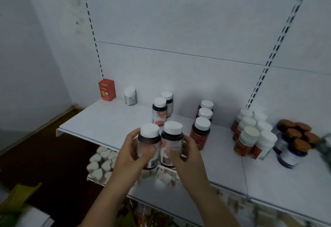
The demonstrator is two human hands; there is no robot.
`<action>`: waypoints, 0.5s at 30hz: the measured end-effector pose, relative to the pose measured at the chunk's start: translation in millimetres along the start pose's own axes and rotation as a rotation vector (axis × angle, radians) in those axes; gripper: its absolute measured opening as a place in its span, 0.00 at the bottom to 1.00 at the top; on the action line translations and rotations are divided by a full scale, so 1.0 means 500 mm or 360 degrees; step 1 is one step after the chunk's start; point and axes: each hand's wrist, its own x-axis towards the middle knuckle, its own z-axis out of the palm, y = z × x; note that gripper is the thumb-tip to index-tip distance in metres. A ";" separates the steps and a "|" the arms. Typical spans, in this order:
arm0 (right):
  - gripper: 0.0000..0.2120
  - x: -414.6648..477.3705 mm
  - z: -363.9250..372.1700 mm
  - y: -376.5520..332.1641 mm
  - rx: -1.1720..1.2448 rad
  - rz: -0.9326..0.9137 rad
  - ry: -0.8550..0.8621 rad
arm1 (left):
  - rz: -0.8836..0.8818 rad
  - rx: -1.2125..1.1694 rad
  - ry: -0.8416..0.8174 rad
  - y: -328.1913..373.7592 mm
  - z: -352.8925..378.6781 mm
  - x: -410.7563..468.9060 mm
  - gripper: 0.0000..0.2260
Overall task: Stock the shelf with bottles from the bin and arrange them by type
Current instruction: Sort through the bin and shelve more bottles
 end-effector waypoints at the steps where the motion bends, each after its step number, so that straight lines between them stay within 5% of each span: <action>1: 0.24 0.015 0.008 0.010 0.0014 0.0001 -0.0003 | 0.0004 0.0048 -0.0005 -0.008 0.004 0.018 0.27; 15: 0.39 0.171 0.099 0.092 0.0061 -0.0117 0.0219 | 0.0117 0.0219 0.0085 -0.067 0.062 0.175 0.28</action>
